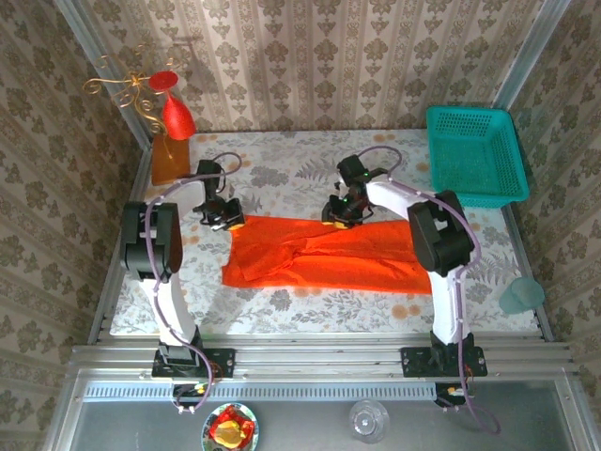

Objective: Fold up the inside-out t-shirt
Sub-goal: Smooth out the T-shirt at the center of the table.

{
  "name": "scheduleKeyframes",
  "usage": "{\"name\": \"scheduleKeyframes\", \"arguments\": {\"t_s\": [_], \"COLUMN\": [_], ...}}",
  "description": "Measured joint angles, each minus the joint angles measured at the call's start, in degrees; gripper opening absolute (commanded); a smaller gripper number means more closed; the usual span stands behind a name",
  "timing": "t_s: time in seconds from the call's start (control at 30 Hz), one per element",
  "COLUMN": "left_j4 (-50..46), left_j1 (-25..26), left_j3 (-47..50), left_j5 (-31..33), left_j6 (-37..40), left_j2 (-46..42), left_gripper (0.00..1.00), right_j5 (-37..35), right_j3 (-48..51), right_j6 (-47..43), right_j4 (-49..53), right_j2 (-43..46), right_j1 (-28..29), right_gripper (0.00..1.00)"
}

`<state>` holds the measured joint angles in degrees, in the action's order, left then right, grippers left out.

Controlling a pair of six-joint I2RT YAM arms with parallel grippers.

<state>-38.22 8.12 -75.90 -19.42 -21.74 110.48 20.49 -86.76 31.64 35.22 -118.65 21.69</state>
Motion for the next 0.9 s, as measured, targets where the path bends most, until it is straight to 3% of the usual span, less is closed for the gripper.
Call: {"name": "scheduleKeyframes", "arguments": {"t_s": [0.13,0.33,0.6,0.9], "left_j4": [-1.66,-0.74,1.44,2.4], "left_j1": [1.84,8.66,9.75,8.28], "left_j3": [0.0,3.48,12.81,12.83], "left_j5": [0.37,-0.68,-1.51,-2.47], "left_j6": [0.22,0.0,-0.7,-0.68], "left_j2": [-6.64,-11.54,-6.25,-5.92], "left_gripper": [0.07,0.06,0.05,0.05], "right_j5": [-4.26,-10.64,-16.76,-19.76], "right_j3": [5.25,15.21,22.62,22.62], "right_j6": [-1.51,-4.85,-9.77,-14.91], "right_j4": [2.56,5.49,8.33,8.33], "right_j2": [10.1,21.7,21.84,18.08], "right_j1": [-2.03,-9.27,-19.78,-21.88], "right_gripper": [0.36,0.34,0.32,0.31]}}
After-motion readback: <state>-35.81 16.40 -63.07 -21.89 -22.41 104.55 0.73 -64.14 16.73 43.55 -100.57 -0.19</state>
